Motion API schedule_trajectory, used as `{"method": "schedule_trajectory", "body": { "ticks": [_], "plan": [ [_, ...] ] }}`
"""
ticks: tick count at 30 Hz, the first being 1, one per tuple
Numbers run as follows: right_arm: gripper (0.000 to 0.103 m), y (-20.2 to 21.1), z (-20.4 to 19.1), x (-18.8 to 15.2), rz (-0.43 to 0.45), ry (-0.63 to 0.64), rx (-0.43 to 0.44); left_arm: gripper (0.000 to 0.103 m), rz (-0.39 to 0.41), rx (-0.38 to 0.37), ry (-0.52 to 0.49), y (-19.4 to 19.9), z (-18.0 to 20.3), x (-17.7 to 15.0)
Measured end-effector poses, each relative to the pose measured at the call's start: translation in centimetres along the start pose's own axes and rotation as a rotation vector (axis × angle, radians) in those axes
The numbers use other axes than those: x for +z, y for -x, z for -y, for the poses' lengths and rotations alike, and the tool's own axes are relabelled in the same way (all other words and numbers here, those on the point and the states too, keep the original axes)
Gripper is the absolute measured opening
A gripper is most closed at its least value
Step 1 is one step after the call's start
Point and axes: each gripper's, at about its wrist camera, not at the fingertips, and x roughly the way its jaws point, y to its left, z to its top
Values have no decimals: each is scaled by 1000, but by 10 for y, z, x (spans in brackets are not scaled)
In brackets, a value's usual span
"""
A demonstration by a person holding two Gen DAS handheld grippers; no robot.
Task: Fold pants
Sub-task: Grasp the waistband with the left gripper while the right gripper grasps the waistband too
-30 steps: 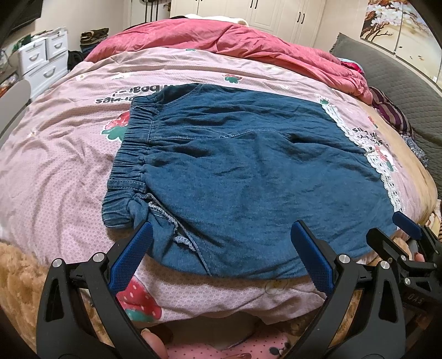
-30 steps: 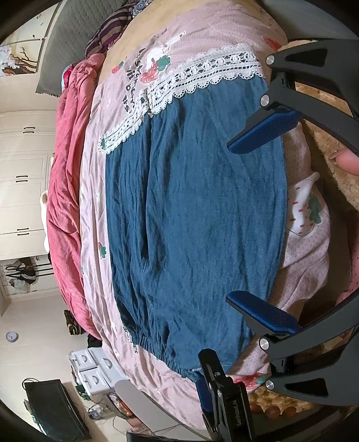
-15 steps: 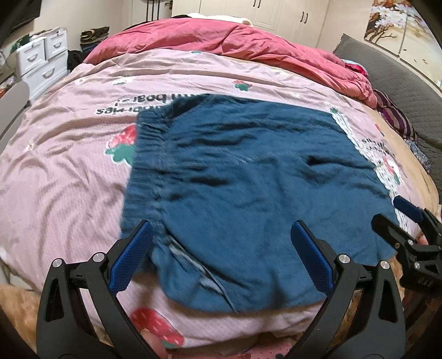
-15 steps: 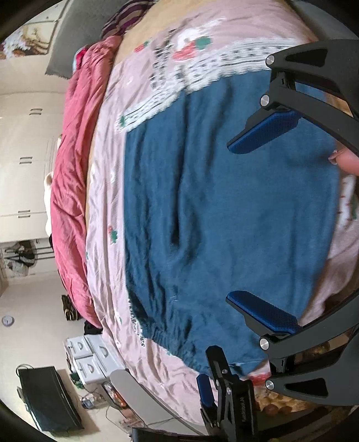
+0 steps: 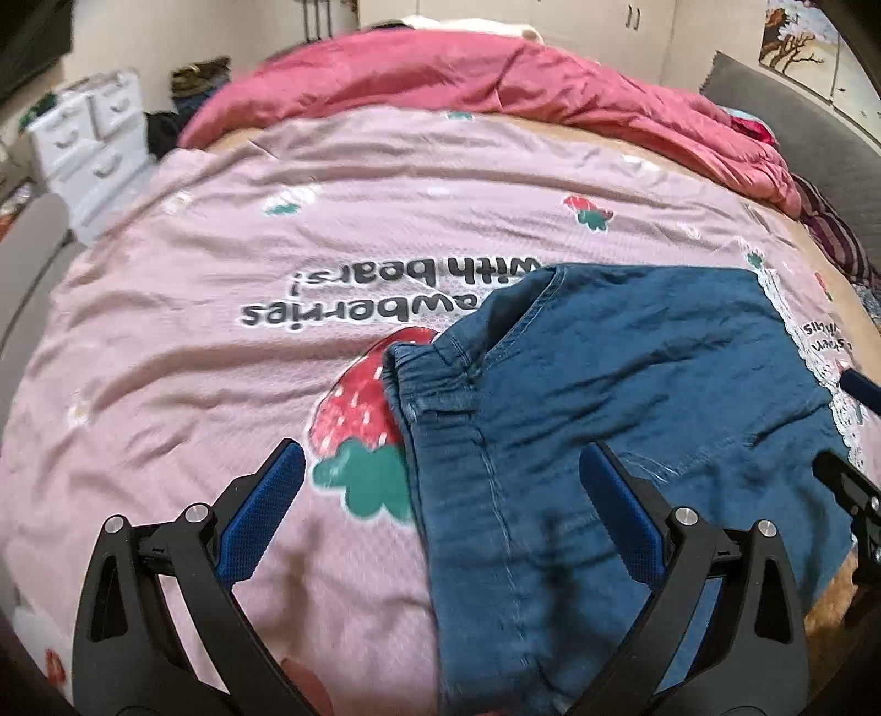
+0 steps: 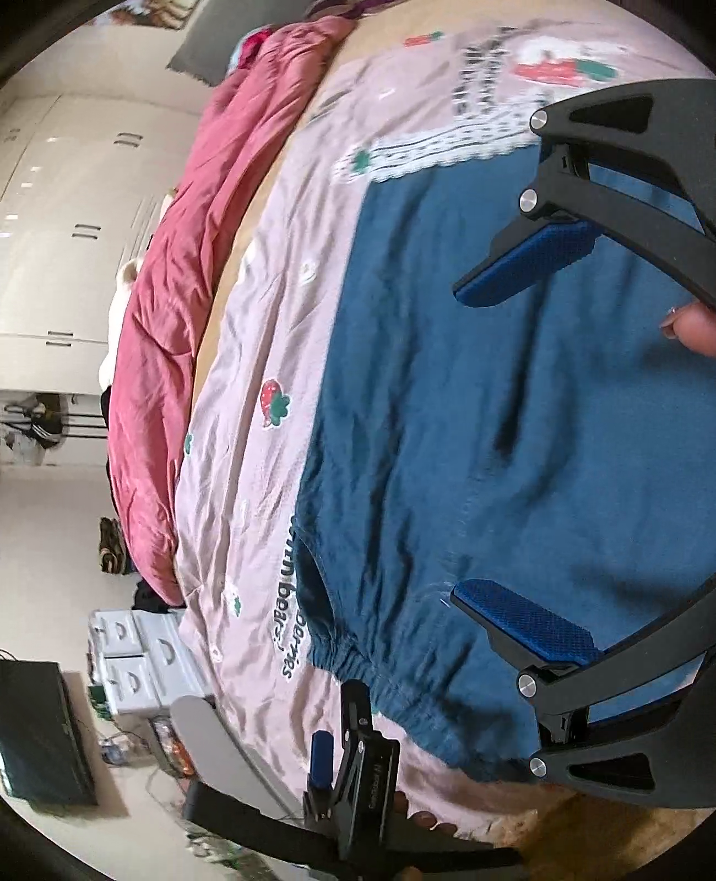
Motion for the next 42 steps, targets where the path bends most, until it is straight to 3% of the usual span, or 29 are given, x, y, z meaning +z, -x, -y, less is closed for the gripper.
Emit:
{"method": "schedule_trajectory", "body": {
  "ticks": [8, 10, 18, 20, 34, 36, 41, 42],
  "plan": [
    [99, -64, 9, 35, -92, 1, 98, 94, -21, -42, 43, -45, -23, 16],
    [99, -86, 10, 46, -121, 16, 110, 94, -16, -18, 47, -52, -26, 21],
    [99, -135, 16, 72, -168, 72, 73, 50, -59, -98, 49, -80, -22, 36],
    [99, -140, 15, 76, -168, 100, 72, 33, -47, -95, 36, -80, -17, 40],
    [95, -170, -9, 97, -152, 408, 67, 28, 29, -176, -25, -39, -14, 36],
    [88, -172, -17, 95, -142, 456, 77, 28, 34, -189, -30, -36, -14, 35],
    [30, -174, -21, 88, -193, 412, 169, 28, 36, -165, -53, -37, -12, 31],
    [23, -171, -21, 87, -189, 401, 166, 28, 36, -158, -55, -38, -12, 30]
  ]
}}
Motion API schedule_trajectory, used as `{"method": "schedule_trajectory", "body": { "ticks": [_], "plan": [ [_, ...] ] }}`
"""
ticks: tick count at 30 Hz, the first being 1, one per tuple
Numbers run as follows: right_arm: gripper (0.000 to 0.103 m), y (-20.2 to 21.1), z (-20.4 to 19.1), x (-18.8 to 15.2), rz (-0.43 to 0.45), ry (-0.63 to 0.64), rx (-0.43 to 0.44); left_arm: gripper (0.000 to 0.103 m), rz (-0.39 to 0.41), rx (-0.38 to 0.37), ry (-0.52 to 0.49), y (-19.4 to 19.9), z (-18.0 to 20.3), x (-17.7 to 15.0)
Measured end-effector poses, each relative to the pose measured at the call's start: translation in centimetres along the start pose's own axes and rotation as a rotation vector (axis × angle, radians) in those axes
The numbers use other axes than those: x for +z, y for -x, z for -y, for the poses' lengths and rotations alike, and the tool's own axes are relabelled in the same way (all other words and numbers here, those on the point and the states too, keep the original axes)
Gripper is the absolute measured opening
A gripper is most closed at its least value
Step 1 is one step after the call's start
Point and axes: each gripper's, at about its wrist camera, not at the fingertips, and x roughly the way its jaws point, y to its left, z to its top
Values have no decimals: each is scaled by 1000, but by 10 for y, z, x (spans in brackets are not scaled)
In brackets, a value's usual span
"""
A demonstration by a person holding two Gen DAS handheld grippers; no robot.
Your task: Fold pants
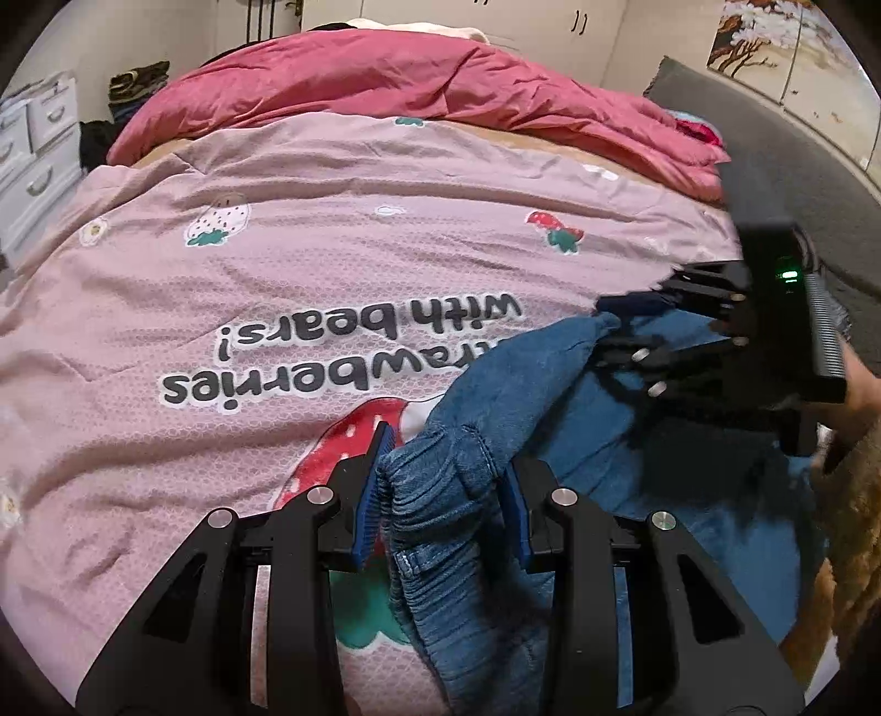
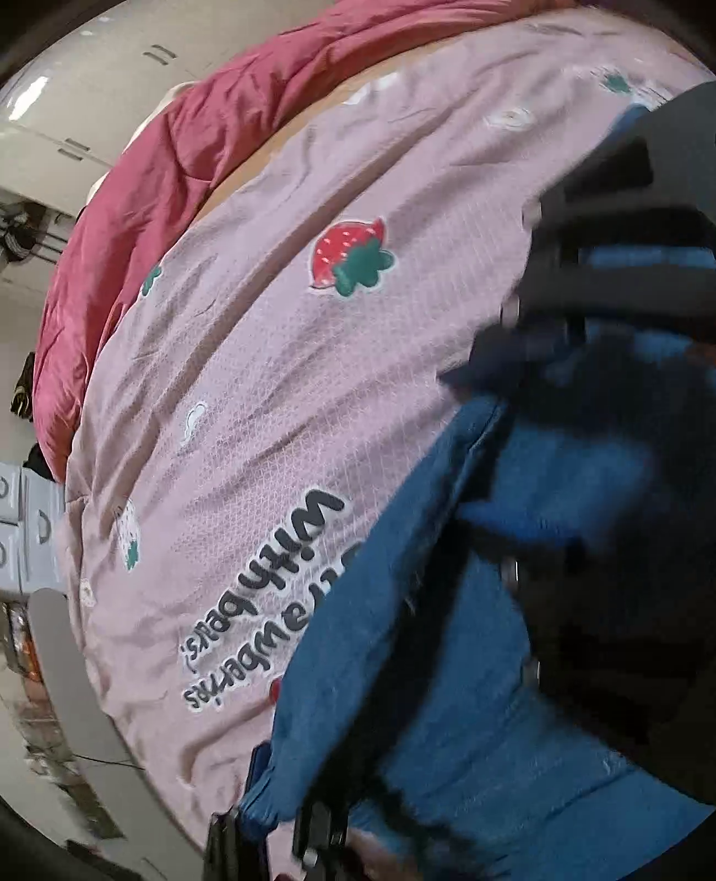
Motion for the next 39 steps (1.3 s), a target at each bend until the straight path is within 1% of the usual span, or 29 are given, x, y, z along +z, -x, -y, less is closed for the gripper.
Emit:
{"method": "schedule_trajectory", "body": {
  "ticks": [1, 2, 5, 10, 14, 18, 20, 22, 26, 30, 33, 37, 39],
  "plan": [
    [13, 5, -1, -3, 9, -4, -12, 28, 3, 12, -3, -1, 0, 0],
    [10, 9, -2, -4, 17, -8, -18, 28, 7, 22, -7, -1, 0, 0],
    [7, 34, 0, -15, 75, -67, -4, 28, 17, 43, -18, -1, 3, 0],
    [7, 72, -5, -32, 141, -126, -12, 28, 65, 44, -60, 15, 15, -3],
    [7, 100, -11, -47, 193, -170, 3, 28, 112, 29, -77, 33, 21, -11],
    [7, 130, -26, -68, 239, -205, 8, 28, 144, -9, -84, 54, 28, -26],
    [7, 140, -36, -78, 255, -215, 15, 28, 159, -22, -92, 67, 32, -37],
    [7, 147, -46, -86, 264, -211, 4, 28, 170, -34, -102, 76, 36, -44],
    [7, 162, -66, -105, 292, -218, 19, 28, 203, -27, -119, 92, 42, -62],
    [7, 175, -89, -122, 310, -205, 38, 28, 210, -43, -94, 100, 42, -79],
    [7, 179, -104, -133, 308, -189, 42, 28, 201, -75, -45, 106, 40, -97],
    [7, 182, -116, -147, 315, -210, 89, 28, 226, -58, -27, 114, 43, -117],
    [7, 183, -123, -152, 311, -210, 99, 28, 237, -56, -13, 117, 43, -125]
  ]
}}
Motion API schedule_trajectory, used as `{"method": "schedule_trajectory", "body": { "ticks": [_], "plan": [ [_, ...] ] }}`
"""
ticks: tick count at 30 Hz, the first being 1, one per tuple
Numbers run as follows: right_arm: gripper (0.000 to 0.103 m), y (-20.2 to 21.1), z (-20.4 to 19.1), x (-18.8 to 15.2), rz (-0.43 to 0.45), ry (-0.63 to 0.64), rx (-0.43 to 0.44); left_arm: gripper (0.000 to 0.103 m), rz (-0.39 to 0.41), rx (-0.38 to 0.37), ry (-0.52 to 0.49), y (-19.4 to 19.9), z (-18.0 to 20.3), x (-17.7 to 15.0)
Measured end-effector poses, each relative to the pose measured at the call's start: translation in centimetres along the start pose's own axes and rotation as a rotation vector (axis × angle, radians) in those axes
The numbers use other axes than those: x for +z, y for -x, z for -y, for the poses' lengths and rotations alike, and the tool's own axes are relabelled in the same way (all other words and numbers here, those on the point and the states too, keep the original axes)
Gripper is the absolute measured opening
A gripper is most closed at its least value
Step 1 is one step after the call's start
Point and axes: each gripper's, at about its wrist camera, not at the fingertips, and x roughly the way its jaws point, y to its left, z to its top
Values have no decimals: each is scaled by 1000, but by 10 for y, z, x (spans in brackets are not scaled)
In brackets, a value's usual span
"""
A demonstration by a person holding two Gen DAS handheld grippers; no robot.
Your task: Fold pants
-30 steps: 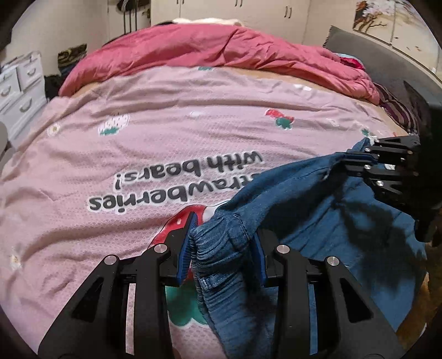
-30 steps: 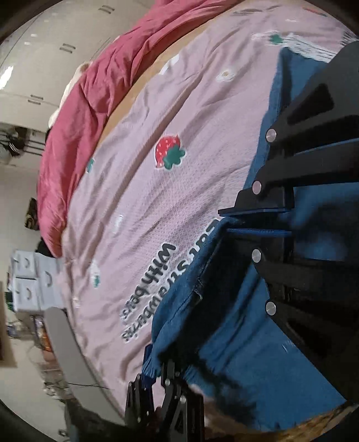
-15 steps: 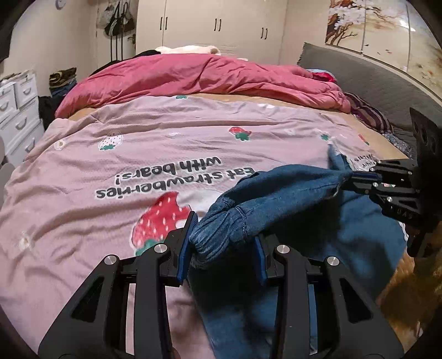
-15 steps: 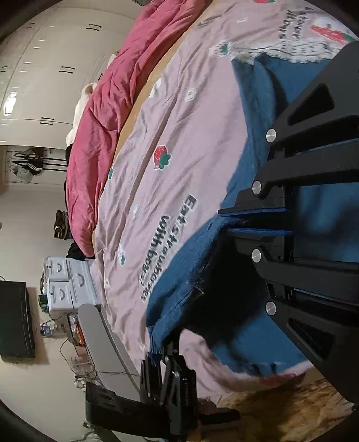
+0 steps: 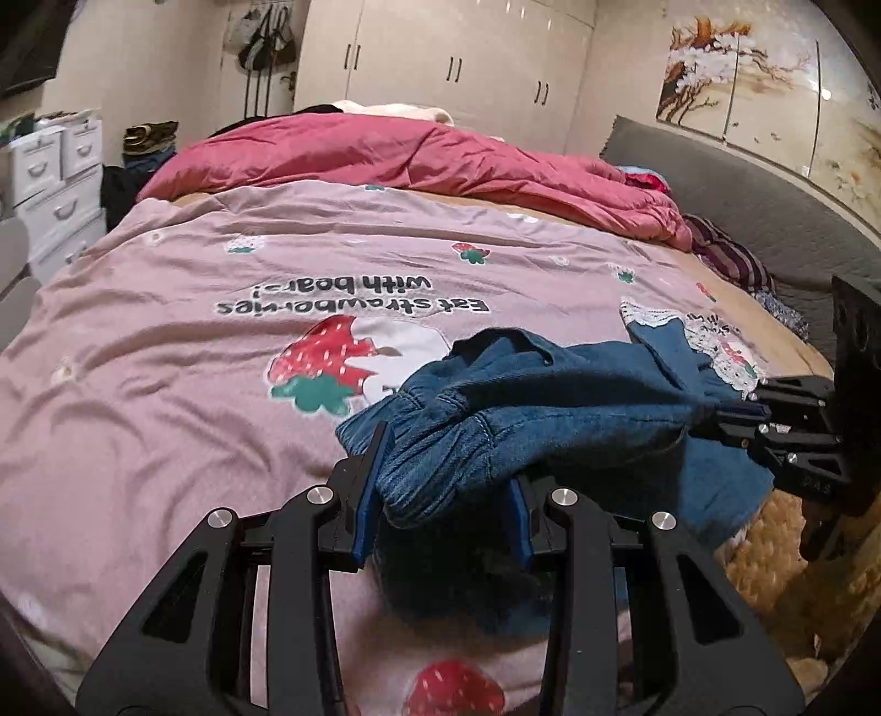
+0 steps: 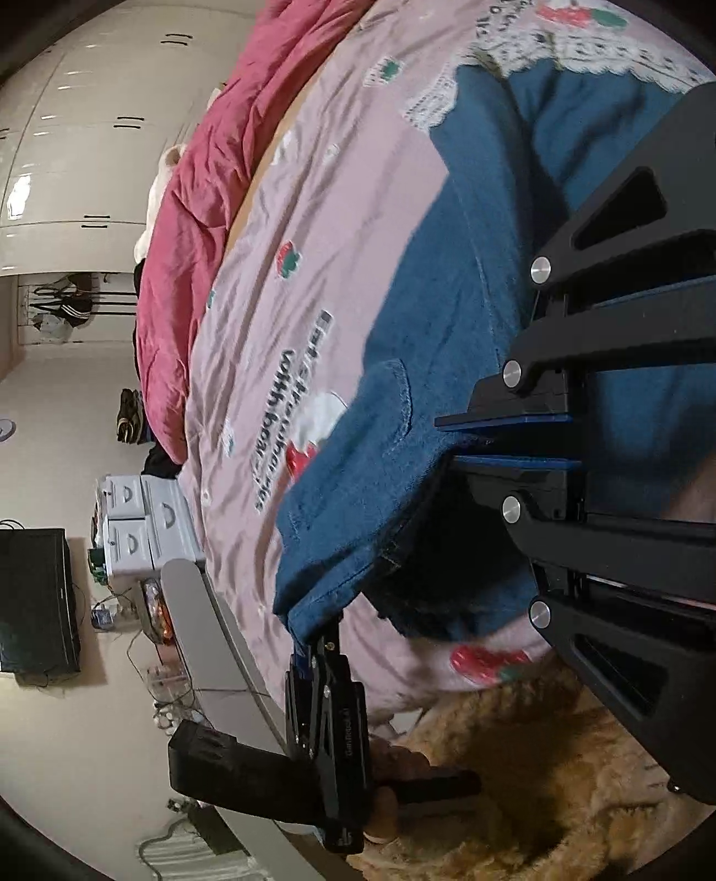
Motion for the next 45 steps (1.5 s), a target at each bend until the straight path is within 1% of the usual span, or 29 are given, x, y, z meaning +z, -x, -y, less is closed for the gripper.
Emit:
{"method": "schedule_trajectory", "body": {
  "ticks": [3, 5, 8, 12, 14, 16, 17, 19, 22, 24, 27, 30, 32, 34, 35, 37, 38, 40, 41, 45],
  "plan": [
    [8, 5, -8, -9, 0, -3, 15, 30, -3, -7, 40, 4, -1, -13],
    [8, 4, -9, -14, -13, -17, 25, 33, -24, 18, 31, 3, 1, -21],
    [8, -2, -13, -25, -42, -22, 16, 34, -51, 30, 19, 0, 3, -26],
    [8, -15, -16, -40, -79, -53, 33, 34, -72, 38, 8, -3, 4, -29],
    [8, -19, -19, -44, -92, -49, 23, 41, -107, 56, 8, -8, 2, -32],
    [8, -21, -22, -49, -100, -49, 15, 43, -126, 62, 17, -10, 0, -35],
    [9, -21, -23, -51, -101, -53, 17, 49, -125, 66, 32, -9, -1, -35],
    [9, -20, -24, -54, -101, -49, 15, 53, -119, 58, 59, -2, -3, -37],
    [11, -22, -23, -56, -106, -57, 26, 54, -119, 32, 144, 14, -10, -41],
    [11, -22, -27, -57, -109, -34, 24, 54, -115, 29, 177, 24, -11, -40],
    [11, -22, -30, -59, -112, -18, 25, 54, -57, 53, 166, 48, -3, -30],
    [11, -24, -28, -62, -118, -32, 31, 54, 14, 32, 130, 63, 12, -10],
    [11, -25, -28, -64, -118, -43, 31, 54, 3, 19, 108, 54, 20, -2],
    [11, -23, -30, -65, -114, -45, 23, 54, -41, -21, 93, 34, 30, 2],
    [13, -20, -32, -65, -110, -42, 21, 54, -63, -26, 85, 24, 35, 1],
    [14, -16, -34, -66, -101, -38, 19, 54, -111, 6, 56, 6, 40, -8],
    [14, -14, -34, -67, -101, -39, 18, 54, -152, 33, 46, -6, 41, -16],
    [14, -12, -33, -70, -108, -50, 21, 54, -200, 69, 50, -20, 37, -30],
    [15, -12, -32, -71, -114, -57, 28, 54, -210, 73, 54, -25, 33, -35],
    [17, -4, -32, -70, -122, -70, 46, 54, -199, 79, 38, -23, 32, -40]
  ]
}}
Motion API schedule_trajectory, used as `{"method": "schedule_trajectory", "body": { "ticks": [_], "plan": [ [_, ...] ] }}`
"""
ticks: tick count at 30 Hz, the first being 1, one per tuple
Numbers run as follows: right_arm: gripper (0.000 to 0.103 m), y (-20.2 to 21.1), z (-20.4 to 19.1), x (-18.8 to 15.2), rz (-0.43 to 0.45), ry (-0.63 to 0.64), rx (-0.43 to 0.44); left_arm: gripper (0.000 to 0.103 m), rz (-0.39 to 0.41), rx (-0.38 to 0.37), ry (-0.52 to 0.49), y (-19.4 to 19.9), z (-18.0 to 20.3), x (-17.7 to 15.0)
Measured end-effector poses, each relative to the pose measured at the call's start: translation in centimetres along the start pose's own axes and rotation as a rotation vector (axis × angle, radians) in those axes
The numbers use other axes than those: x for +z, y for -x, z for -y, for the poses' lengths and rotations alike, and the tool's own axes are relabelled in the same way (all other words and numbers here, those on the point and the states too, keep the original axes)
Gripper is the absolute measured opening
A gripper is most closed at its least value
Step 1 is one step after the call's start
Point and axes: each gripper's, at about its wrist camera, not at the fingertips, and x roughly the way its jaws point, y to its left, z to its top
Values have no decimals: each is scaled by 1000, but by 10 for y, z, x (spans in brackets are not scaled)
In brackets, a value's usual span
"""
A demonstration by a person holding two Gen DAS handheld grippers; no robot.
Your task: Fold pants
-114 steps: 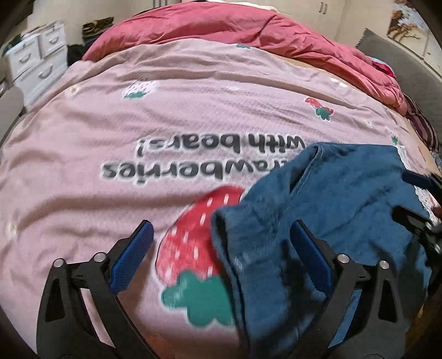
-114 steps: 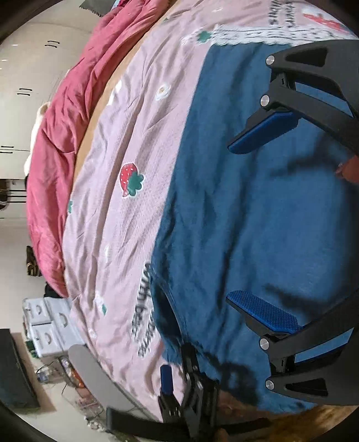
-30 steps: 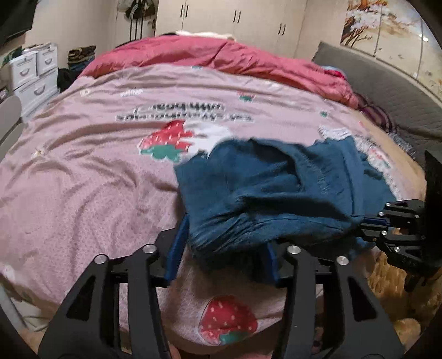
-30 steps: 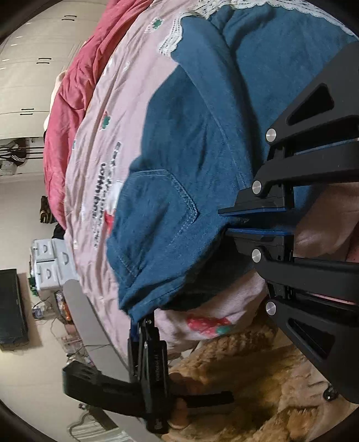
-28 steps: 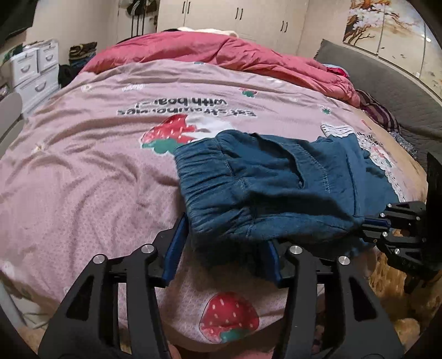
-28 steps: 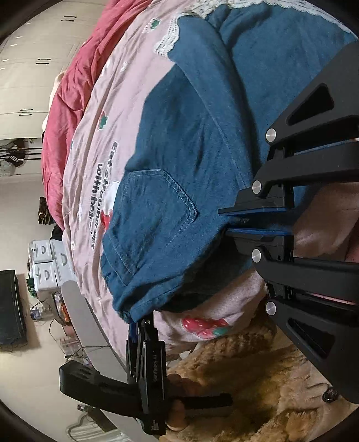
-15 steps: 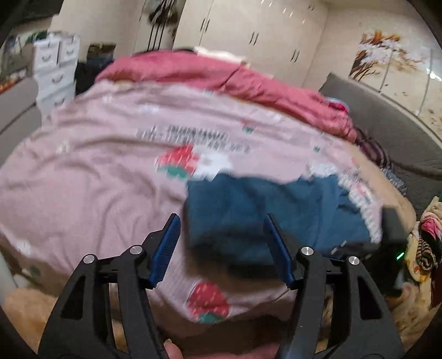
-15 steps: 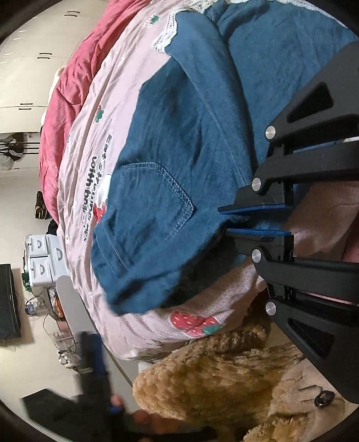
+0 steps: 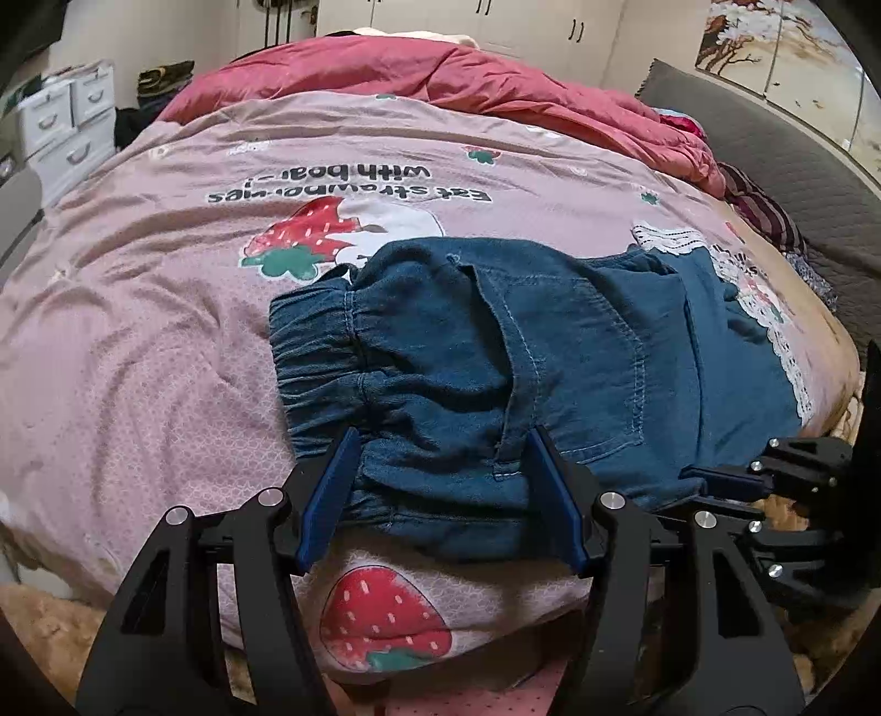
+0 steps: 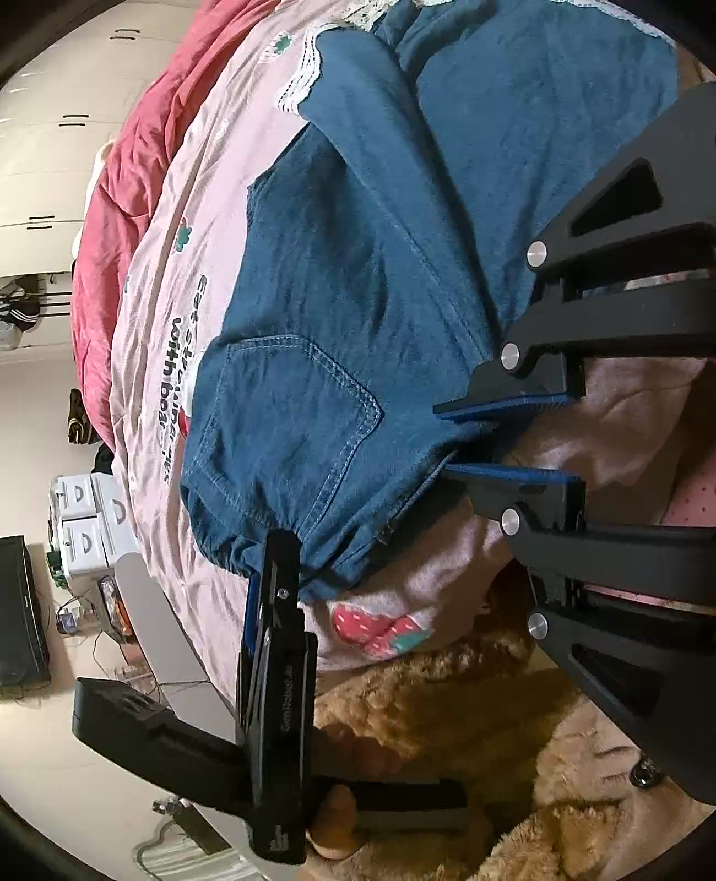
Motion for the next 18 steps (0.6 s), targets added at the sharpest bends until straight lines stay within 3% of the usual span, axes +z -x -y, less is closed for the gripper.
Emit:
{"method": "schedule_trajectory", "body": {
  "ticks": [5, 8, 10, 18],
  "plan": [
    [24, 22, 12, 19, 62, -59, 52, 54, 7, 12, -26, -2, 0, -2],
    [36, 27, 18, 34, 104, -72, 29, 54, 15, 17, -32, -1, 1, -3],
    [37, 23, 22, 43, 111, -76, 20, 54, 19, 19, -34, -2, 2, -3],
    [39, -38, 37, 34, -54, -152, -36, 55, 28, 17, -39, -2, 2, -5]
  ]
}}
